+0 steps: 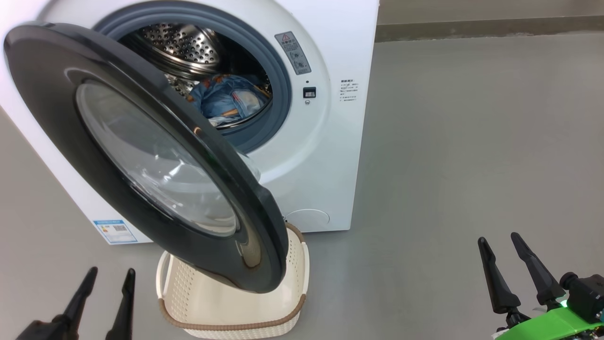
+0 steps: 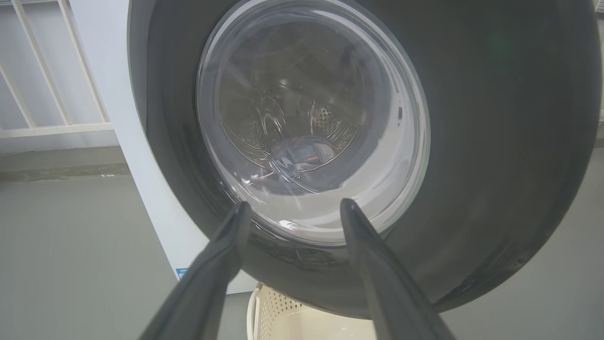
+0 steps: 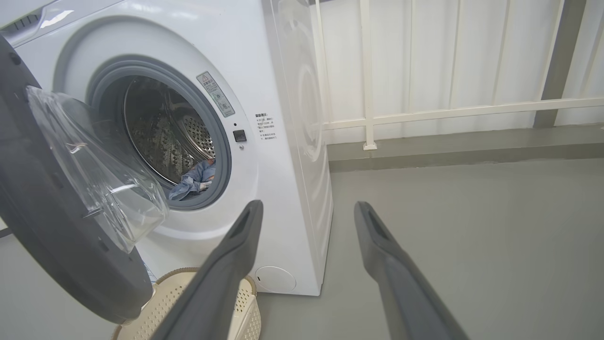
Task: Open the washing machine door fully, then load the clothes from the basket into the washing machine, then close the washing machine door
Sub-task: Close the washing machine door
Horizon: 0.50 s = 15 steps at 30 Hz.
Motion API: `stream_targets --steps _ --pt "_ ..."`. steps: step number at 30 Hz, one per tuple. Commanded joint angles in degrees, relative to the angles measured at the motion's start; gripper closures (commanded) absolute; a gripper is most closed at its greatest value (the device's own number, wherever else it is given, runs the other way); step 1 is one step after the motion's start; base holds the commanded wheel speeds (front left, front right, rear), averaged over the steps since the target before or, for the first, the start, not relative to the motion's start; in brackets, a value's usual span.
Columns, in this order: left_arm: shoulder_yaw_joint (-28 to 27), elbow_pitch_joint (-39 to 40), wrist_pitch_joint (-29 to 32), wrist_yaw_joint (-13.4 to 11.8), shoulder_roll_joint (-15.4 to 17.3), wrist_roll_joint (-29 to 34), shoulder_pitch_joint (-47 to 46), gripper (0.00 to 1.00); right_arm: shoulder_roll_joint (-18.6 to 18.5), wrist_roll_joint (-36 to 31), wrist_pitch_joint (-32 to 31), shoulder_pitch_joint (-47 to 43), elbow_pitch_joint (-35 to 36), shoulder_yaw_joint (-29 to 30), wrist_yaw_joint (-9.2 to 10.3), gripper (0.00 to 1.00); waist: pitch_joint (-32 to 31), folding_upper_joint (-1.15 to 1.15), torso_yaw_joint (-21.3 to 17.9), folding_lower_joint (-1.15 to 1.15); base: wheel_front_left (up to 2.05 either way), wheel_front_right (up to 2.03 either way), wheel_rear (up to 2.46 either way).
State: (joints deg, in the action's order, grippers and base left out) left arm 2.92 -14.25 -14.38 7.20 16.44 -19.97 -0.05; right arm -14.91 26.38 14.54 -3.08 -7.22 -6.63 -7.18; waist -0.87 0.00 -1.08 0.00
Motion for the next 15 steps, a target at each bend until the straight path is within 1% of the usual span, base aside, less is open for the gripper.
stream_targets --steps 1,9,15 --pt "-2.6 2.1 -0.6 0.3 0.7 1.0 -0.7 0.0 -1.2 -1.2 0.5 0.2 1.1 -0.5 -0.31 0.0 -0.1 0.0 -0.1 0.0 0.0 0.0 0.0" --pt "-3.2 2.4 -0.6 0.3 -0.5 1.3 0.5 0.0 -1.0 -1.2 0.5 0.0 1.0 -0.2 -0.31 0.0 -0.1 0.0 -0.2 0.0 0.0 0.0 0.0" --pt "-2.9 2.4 -0.6 0.3 -0.6 1.6 0.6 0.0 -0.8 -1.3 0.5 -0.2 1.1 0.0 -0.31 0.0 0.0 0.0 -0.2 0.0 0.0 0.0 0.0"
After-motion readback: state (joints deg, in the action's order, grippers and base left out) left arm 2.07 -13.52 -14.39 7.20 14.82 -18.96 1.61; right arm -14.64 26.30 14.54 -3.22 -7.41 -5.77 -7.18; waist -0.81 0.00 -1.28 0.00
